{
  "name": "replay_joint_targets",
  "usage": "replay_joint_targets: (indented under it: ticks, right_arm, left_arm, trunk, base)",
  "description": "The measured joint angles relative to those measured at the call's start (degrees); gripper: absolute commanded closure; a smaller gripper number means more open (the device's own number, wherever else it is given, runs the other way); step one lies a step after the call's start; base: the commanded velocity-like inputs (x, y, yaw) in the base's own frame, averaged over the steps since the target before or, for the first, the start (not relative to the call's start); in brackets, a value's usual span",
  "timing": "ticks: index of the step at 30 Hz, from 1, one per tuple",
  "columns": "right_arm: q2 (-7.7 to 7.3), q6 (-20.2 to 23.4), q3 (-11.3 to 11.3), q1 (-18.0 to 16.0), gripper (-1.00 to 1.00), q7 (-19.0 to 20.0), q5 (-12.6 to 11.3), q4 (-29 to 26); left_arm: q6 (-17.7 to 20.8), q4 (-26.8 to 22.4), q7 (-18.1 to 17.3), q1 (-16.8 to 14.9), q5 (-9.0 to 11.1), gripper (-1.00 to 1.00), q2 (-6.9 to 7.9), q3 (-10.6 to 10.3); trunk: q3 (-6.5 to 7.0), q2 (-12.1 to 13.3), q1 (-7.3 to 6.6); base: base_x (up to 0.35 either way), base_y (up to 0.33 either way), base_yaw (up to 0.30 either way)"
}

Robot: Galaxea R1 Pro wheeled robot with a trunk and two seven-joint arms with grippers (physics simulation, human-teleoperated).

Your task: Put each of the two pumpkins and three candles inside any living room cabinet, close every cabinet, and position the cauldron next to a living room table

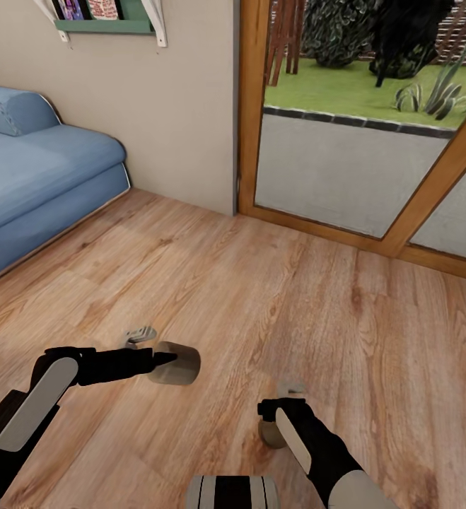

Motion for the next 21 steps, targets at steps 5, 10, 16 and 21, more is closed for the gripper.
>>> replay_joint_targets:
  ticks: [5,10,16,21]
  right_arm:
    - [0.1,-3.93,-0.07,-2.25,-1.0,0.07,-0.06,4.81]
    - [0.24,-4.83,-0.01,-3.11,-1.0,0.08,-0.08,7.03]
    - [0.77,-5.02,0.28,-3.28,-1.0,0.09,-0.1,7.97]
    - [1.06,-5.1,0.37,-3.31,-1.0,0.08,-0.08,9.5]
  left_arm:
    - [0.0,0.0,0.0,-0.01,-0.12,1.0,0.0,0.01]
    - [0.0,0.0,0.0,-0.01,-0.03,1.0,0.0,0.0]
    - [0.0,0.0,0.0,-0.01,-0.04,1.0,0.0,0.0]
    - [0.0,0.0,0.0,-0.01,-0.04,1.0,0.0,0.0]
  trunk:
    - [-0.89,-0.06,0.1]
    - [-0.89,-0.06,0.1]
    - [-0.89,-0.06,0.1]
    - [-0.89,-0.06,0.1]
  base:
    - [0.0,0.0,0.0]
    - [0.0,0.0,0.0]
    - [0.0,0.0,0.0]
    - [0.0,0.0,0.0]
